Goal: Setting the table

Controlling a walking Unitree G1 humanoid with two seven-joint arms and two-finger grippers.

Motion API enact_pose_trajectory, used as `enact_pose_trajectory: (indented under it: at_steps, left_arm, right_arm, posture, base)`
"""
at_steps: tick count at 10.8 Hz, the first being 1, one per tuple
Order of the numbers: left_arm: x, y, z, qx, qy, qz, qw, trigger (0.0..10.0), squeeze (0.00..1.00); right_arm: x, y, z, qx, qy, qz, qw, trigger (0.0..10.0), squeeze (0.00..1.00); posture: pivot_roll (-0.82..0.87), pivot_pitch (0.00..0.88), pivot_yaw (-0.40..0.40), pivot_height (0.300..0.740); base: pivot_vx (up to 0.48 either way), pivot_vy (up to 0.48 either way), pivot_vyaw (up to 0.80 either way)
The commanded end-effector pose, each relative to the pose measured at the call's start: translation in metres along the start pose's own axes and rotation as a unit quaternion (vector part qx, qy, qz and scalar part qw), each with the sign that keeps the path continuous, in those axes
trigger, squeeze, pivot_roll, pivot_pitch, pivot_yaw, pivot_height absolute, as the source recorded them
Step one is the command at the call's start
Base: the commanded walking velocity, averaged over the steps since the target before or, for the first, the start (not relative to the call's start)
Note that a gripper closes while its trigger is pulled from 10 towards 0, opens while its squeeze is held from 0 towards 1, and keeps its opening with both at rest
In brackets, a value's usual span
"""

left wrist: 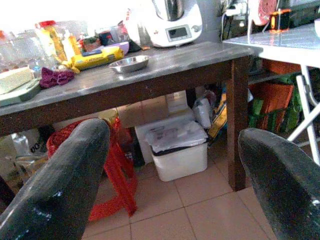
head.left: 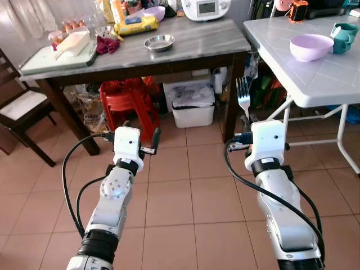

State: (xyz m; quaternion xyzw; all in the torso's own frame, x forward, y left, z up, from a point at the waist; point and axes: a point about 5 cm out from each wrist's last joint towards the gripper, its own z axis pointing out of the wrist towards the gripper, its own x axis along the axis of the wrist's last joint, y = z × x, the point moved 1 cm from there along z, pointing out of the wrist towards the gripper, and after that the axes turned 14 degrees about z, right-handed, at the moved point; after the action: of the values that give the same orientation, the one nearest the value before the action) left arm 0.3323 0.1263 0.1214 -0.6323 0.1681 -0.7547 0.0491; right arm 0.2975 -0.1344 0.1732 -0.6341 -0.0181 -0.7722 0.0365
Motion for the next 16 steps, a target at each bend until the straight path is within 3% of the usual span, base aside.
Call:
enact_pose_trajectory:
  at_steps: [1,5,16]
  left_arm:
    - [-0.001,-0.006,0.0,0.005,-0.001,0.002,1.0,10.0,0.0]
    - [-0.002,-0.002,-0.002,-0.004,-0.003,-0.005,1.0,10.0,0.0]
    - [0.001,0.012,-0.003,-0.036,0.003,-0.009,0.999,10.0,0.0]
  right_arm:
    - [0.004,-0.006,0.002,0.013,0.01,0.004,1.0,10.0,0.0]
    - [0.004,-0.008,0.0,0.015,0.01,0.005,1.0,10.0,0.0]
    - [0.001,-0.006,0.0,0.003,0.007,0.007,1.0,10.0,0.0]
  posture:
    - [-0.09,0.056,0.118,0.74]
    - [-0.09,0.062,0.116,0.74]
    - [-0.09,0.054,0.128,0.74]
  base:
    - [0.371,0.0,0.43]
    - [0.386,0.0,0.41]
    - [0.378,0.0,0.0]
